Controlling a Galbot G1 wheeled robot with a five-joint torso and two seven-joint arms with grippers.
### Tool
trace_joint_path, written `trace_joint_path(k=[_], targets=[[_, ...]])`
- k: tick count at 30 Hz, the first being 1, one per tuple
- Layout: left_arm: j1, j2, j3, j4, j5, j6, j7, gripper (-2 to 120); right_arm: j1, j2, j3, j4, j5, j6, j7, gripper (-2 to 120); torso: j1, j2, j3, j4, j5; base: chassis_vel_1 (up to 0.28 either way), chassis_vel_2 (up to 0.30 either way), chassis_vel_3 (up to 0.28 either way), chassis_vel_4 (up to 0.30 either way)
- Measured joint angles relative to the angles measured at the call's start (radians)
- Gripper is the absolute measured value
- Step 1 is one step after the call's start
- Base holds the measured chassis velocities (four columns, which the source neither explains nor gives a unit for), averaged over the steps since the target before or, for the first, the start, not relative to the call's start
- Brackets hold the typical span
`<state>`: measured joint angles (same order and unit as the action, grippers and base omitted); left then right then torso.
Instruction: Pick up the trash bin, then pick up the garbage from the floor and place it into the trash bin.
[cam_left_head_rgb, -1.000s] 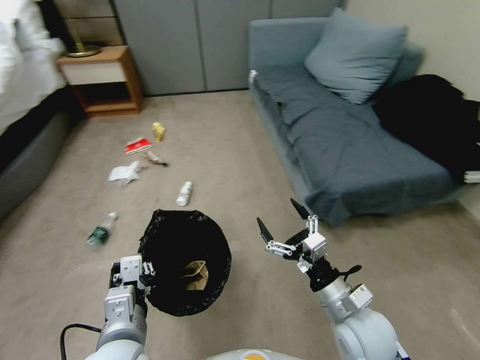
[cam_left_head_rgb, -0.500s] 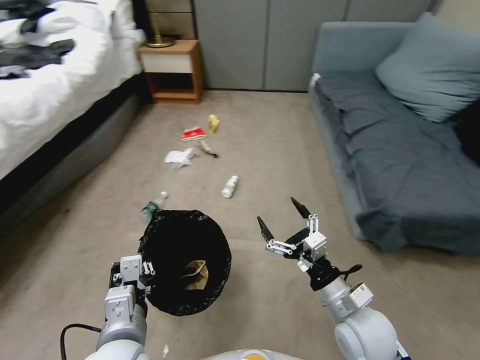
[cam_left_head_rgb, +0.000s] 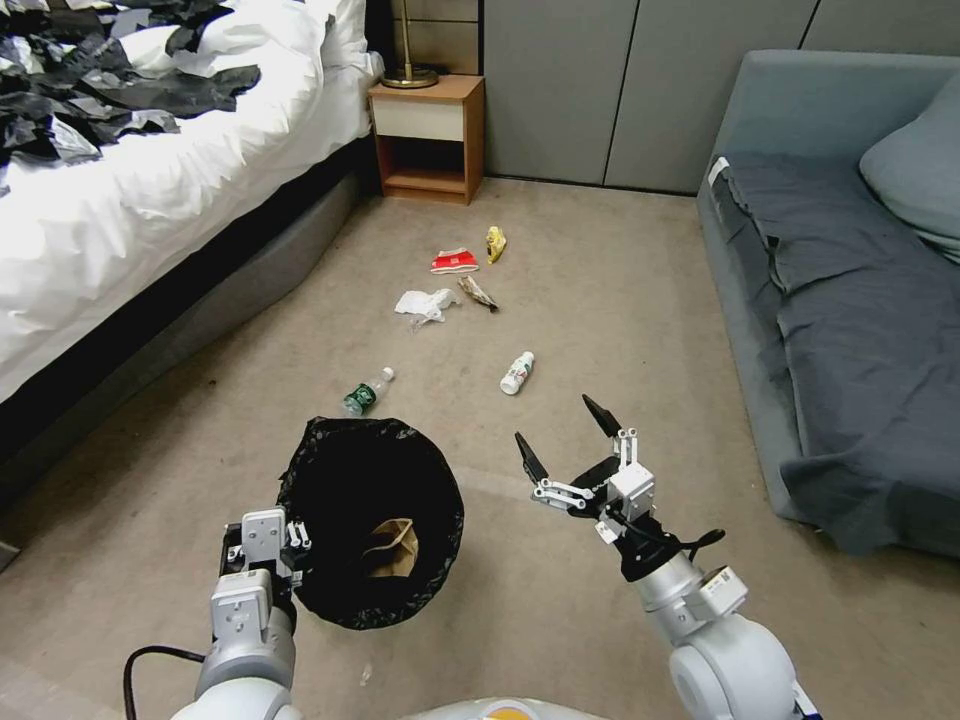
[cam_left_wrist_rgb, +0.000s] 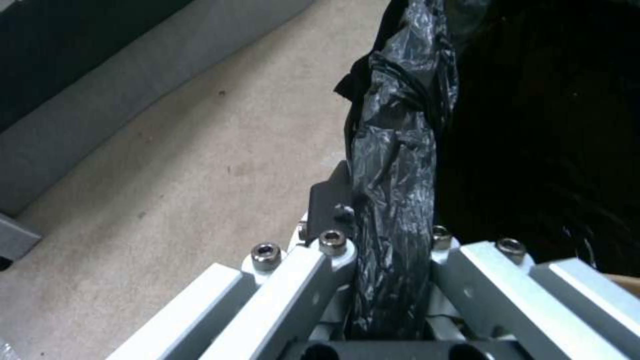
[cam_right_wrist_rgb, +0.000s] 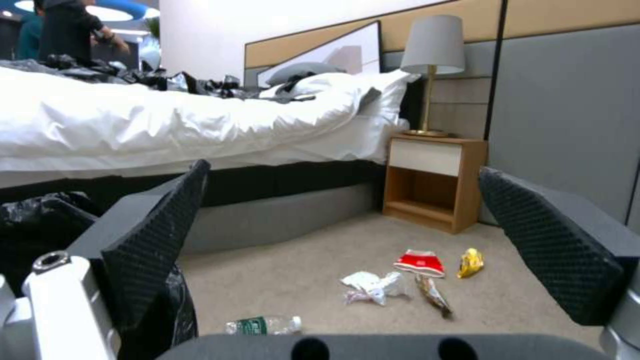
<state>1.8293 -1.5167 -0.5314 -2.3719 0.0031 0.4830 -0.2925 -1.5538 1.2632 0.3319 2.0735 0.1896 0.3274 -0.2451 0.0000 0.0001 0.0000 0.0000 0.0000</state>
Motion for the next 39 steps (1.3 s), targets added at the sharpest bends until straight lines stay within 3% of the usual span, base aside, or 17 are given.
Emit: trace_joint_path(k=[20, 39], targets=[[0.002, 0.001, 0.000, -0.001, 0.002, 0.000, 0.001, 3, -0.002, 0.007, 0.002, 0.001, -0.004, 0.006, 0.006, 97, 0.000, 0.000, 0.000, 0.0001, 0.0000, -0.004, 0.005, 0.007, -0.005], [0.000, 0.001, -0.002, -0.002, 0.004, 0.005, 0.001, 3, 0.005, 0.006, 0.007, -0.004, 0.004, 0.010, 0.007, 96, 0.000, 0.000, 0.000, 0.0000, 0.0004, -0.178, 0.176, 0.176, -0.177]])
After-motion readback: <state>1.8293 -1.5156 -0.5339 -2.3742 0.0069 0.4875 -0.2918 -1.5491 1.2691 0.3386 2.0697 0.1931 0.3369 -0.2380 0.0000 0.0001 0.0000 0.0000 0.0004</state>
